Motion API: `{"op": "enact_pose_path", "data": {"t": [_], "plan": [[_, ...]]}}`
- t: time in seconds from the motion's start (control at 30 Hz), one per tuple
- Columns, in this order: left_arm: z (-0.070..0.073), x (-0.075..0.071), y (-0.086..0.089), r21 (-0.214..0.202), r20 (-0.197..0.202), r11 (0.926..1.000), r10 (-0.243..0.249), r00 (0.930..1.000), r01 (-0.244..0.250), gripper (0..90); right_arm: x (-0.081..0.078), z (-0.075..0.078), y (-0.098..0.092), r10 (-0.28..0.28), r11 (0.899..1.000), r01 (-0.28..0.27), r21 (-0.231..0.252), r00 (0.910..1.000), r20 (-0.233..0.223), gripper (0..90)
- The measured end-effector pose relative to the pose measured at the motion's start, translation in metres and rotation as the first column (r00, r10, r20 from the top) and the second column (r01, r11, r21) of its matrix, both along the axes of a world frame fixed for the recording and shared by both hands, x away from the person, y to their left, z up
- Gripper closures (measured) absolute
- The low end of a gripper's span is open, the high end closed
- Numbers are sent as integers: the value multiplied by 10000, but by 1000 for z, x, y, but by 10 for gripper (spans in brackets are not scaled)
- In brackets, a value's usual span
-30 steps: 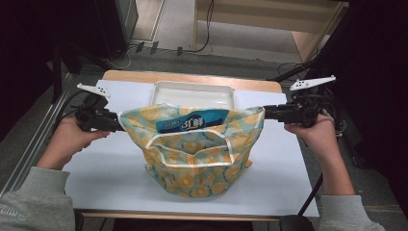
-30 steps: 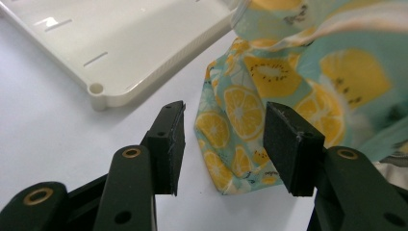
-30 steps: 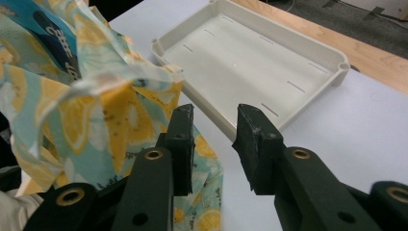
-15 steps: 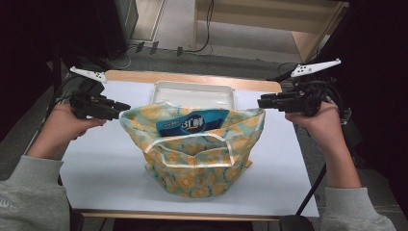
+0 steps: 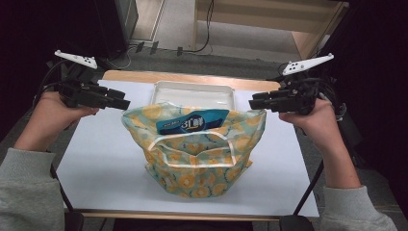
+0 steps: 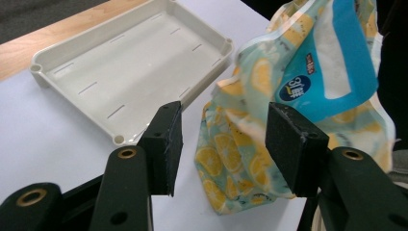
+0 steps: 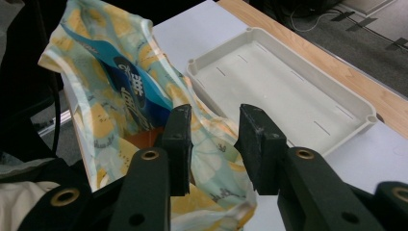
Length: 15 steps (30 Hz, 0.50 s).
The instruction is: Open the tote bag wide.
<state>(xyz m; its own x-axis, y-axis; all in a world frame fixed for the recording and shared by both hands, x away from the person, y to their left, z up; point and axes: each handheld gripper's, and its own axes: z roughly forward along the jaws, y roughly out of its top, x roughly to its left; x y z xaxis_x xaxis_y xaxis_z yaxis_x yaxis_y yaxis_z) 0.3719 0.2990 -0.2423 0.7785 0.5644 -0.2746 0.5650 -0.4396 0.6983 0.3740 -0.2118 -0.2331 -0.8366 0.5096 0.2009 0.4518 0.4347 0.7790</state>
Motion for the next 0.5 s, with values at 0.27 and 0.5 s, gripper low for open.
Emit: {"op": "enact_pose_path", "data": {"t": [0.27,0.5], "plan": [[1,-4,-22,160,-51,9985,-519,9986,520,454,-6,-4,8,165,9997,-163,-169,9998,136,608],[-4,-4,-35,240,-160,9967,-774,9969,778,447,-9,-11,10,241,9992,-239,-315,9997,55,549]]}}
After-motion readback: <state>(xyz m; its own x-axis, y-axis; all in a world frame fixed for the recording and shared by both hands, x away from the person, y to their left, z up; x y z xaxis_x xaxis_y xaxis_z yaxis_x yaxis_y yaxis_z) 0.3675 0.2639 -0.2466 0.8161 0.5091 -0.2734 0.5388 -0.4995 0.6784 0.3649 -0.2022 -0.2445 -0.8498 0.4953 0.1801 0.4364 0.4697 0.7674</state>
